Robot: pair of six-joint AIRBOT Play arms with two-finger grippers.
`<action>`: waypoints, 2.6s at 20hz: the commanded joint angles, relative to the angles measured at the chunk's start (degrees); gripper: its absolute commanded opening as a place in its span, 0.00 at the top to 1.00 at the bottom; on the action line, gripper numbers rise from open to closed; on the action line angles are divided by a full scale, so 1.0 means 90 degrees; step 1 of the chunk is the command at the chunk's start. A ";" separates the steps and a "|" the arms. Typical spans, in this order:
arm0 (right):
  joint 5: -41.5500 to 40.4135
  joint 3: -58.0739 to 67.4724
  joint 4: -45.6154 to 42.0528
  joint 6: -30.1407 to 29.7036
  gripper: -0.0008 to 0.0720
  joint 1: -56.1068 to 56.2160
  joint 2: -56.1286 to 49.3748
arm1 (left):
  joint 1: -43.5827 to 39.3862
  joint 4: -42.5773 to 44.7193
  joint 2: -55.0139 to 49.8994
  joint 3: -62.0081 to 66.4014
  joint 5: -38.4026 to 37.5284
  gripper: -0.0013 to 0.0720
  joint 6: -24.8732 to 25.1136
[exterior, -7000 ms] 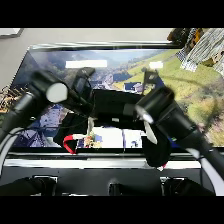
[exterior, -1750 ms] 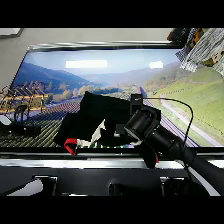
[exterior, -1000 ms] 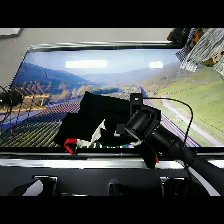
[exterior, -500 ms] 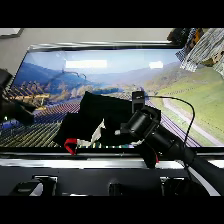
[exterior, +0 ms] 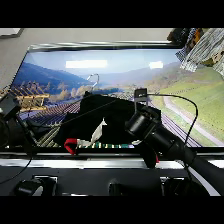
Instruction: Fold the clothes and pants, and hang the long-sleeved shirts on hangers.
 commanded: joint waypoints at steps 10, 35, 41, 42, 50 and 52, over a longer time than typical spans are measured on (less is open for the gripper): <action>0.0284 -0.0002 -0.0736 0.0289 0.95 0.0005 0.0005 | -0.0131 -0.1287 0.0325 -0.0104 -0.0823 0.95 0.0010; 0.0291 -0.0005 -0.1112 0.0882 0.95 0.0000 -0.0114 | -0.0131 -0.1579 0.0763 -0.0770 -0.1158 0.95 -0.0760; 0.0192 -0.0005 -0.1120 0.0954 0.95 -0.0002 -0.0250 | -0.0134 -0.1780 0.0777 -0.0772 -0.1188 0.95 -0.0760; 0.0223 -0.0005 -0.1120 0.0952 0.95 -0.0002 -0.0299 | -0.0131 -0.1800 0.0797 -0.0770 -0.1190 0.95 -0.0763; 0.0697 -0.0002 -0.1277 0.0923 0.95 0.0000 -0.0352 | -0.0134 -0.2028 0.0906 -0.0775 -0.1348 0.95 -0.0763; 0.0695 -0.0002 -0.1275 0.0872 0.95 0.0000 -0.0352 | -0.0134 -0.2025 0.0857 -0.0806 -0.1331 0.95 -0.0692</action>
